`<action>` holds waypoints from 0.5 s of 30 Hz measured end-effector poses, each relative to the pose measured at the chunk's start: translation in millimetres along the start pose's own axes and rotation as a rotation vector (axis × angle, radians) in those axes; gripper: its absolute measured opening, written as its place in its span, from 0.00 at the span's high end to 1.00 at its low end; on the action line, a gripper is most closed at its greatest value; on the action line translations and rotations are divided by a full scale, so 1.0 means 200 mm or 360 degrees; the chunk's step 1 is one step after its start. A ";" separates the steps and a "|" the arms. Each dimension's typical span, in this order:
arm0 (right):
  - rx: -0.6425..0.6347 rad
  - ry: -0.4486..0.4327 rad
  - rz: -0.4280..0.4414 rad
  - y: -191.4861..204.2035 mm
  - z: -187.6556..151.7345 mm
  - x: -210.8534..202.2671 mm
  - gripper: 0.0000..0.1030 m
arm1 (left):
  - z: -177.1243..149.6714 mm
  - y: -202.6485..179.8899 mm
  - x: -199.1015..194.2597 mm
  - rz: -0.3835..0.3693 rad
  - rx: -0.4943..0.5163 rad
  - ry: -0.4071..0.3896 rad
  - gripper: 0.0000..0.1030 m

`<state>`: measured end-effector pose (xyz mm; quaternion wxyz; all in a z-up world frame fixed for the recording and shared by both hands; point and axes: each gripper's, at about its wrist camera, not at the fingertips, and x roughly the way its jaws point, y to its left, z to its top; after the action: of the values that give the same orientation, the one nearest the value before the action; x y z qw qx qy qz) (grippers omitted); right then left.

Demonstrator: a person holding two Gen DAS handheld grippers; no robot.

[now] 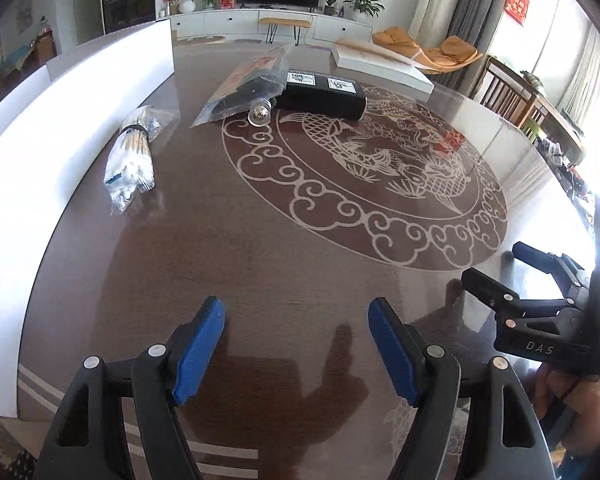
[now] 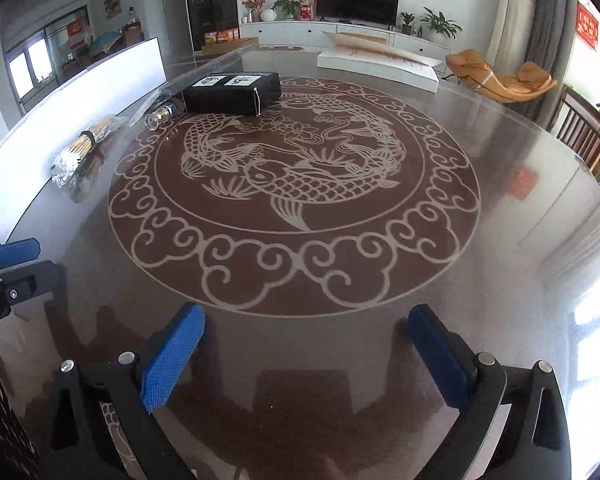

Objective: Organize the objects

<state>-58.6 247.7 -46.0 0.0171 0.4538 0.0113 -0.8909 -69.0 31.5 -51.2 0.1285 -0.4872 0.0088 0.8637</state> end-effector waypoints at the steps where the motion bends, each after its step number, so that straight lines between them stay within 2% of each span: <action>1: -0.0003 0.0003 -0.0018 0.02 0.01 0.01 0.00 | 0.00 -0.01 0.02 0.0016 0.0015 0.0002 0.29; 7: 0.0016 0.0019 -0.0027 0.04 0.02 0.04 0.00 | -0.03 -0.01 0.03 0.0078 0.0045 -0.0075 0.28; 14: 0.0017 0.0019 -0.0027 0.04 0.02 0.04 0.00 | -0.04 -0.04 0.07 0.0134 0.0111 -0.0060 0.01; 15: 0.0016 0.0019 -0.0027 0.04 0.02 0.04 0.00 | -0.04 -0.04 0.07 0.0145 0.0117 -0.0052 0.00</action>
<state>-66.2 239.7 -51.2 0.0072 0.4591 0.0106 -0.8883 -66.8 41.5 -67.1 0.1071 -0.4672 0.0606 0.8756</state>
